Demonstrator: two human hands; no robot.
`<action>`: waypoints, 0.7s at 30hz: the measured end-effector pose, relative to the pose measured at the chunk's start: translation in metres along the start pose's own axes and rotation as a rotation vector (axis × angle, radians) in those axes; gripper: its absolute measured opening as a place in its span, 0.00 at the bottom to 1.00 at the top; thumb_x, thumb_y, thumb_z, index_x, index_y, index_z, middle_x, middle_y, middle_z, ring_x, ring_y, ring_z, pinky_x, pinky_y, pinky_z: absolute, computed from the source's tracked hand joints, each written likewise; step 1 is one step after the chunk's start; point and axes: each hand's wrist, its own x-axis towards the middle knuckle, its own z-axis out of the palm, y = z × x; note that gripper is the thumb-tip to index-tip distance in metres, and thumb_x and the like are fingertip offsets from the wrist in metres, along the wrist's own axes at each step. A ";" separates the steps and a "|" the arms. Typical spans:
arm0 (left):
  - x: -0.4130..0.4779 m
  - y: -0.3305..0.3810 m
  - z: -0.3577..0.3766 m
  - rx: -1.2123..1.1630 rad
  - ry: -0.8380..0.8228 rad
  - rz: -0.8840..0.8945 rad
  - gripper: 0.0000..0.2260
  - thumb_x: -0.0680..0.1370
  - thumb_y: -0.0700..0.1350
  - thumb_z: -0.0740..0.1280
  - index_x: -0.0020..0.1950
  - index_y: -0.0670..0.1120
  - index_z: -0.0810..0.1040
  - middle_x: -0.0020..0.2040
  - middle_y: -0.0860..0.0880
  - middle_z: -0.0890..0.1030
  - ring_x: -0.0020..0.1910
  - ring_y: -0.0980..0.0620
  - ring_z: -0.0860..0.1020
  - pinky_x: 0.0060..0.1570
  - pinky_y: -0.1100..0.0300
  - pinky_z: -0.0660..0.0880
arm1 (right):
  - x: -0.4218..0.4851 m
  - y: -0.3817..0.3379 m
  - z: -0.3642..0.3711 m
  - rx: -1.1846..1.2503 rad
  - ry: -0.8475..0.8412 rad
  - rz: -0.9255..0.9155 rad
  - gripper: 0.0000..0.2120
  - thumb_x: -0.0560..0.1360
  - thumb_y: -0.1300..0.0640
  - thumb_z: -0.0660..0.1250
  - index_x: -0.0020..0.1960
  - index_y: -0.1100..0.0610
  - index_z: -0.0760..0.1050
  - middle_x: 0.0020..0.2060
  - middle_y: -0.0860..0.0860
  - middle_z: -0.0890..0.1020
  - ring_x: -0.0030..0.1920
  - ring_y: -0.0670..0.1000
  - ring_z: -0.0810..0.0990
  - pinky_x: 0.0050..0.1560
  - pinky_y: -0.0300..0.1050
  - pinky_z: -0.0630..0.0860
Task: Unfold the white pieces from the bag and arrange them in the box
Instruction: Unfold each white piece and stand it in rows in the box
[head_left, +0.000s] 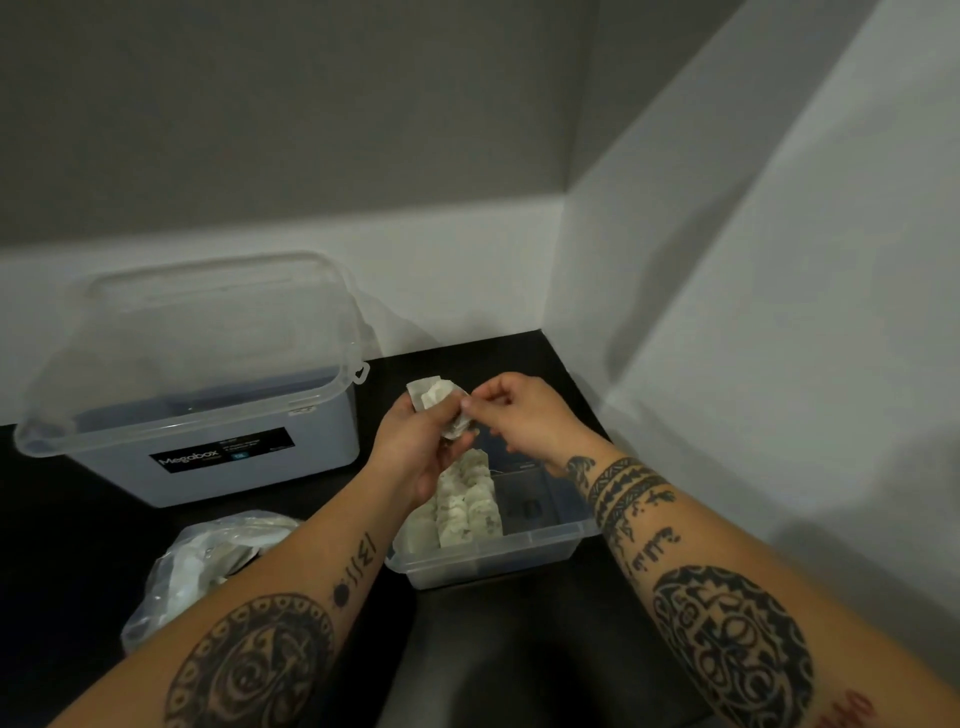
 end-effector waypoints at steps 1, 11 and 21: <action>0.000 0.000 0.000 0.035 0.013 0.017 0.12 0.79 0.42 0.72 0.62 0.47 0.79 0.54 0.43 0.85 0.47 0.48 0.85 0.38 0.59 0.81 | -0.002 0.001 0.002 -0.003 -0.008 -0.007 0.12 0.77 0.48 0.73 0.58 0.52 0.79 0.47 0.47 0.84 0.46 0.44 0.82 0.43 0.38 0.76; -0.004 0.002 -0.005 0.097 -0.026 0.152 0.13 0.78 0.40 0.72 0.63 0.48 0.78 0.54 0.46 0.85 0.45 0.53 0.83 0.35 0.61 0.77 | -0.009 0.008 0.004 0.136 0.007 0.055 0.08 0.78 0.55 0.71 0.56 0.54 0.78 0.48 0.51 0.84 0.43 0.47 0.83 0.36 0.38 0.78; -0.003 -0.001 -0.006 0.339 -0.066 0.272 0.09 0.79 0.39 0.71 0.58 0.48 0.79 0.49 0.46 0.84 0.40 0.56 0.84 0.35 0.63 0.78 | -0.003 0.011 -0.006 0.061 0.043 -0.087 0.07 0.78 0.54 0.71 0.56 0.52 0.81 0.46 0.46 0.85 0.45 0.42 0.82 0.42 0.34 0.75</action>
